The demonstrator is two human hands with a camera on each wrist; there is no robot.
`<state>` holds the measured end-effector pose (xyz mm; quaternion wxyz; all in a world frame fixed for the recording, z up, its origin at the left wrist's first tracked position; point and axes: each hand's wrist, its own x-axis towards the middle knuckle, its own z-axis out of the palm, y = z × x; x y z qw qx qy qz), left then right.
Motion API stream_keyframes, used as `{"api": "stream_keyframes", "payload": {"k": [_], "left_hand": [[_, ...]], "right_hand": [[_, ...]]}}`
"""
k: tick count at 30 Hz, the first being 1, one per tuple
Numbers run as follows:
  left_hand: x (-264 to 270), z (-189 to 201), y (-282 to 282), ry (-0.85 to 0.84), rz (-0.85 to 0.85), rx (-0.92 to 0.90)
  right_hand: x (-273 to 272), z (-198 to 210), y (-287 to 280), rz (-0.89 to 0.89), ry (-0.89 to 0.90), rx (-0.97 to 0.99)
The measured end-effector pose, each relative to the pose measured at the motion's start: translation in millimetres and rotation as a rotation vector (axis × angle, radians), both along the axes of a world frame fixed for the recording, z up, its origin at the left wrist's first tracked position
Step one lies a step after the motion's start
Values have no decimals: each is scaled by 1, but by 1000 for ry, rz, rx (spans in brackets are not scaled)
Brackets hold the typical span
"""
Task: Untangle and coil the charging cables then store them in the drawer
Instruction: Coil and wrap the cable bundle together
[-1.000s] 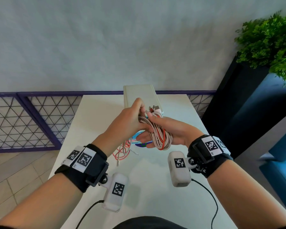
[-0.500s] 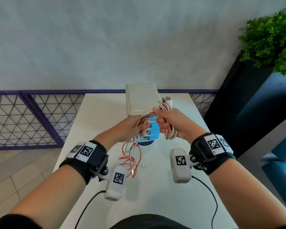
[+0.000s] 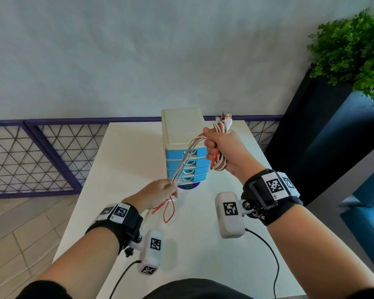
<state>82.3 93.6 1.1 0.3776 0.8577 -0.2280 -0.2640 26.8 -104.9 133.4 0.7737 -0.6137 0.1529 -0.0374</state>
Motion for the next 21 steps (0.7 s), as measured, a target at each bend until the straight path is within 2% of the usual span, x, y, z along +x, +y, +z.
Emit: {"api": "stream_keyframes", "payload": {"k": [4, 10, 16, 21], "left_hand": [[-4, 1, 1, 0, 14, 37], [0, 8, -3, 116, 18, -52], [3, 13, 3, 168, 171, -257], [8, 0, 12, 153, 150, -179]], "right_hand": [[1, 3, 2, -22, -21, -7], [2, 11, 7, -9, -41, -100], [3, 17, 1, -61, -55, -170], [3, 16, 0, -92, -54, -169]]}}
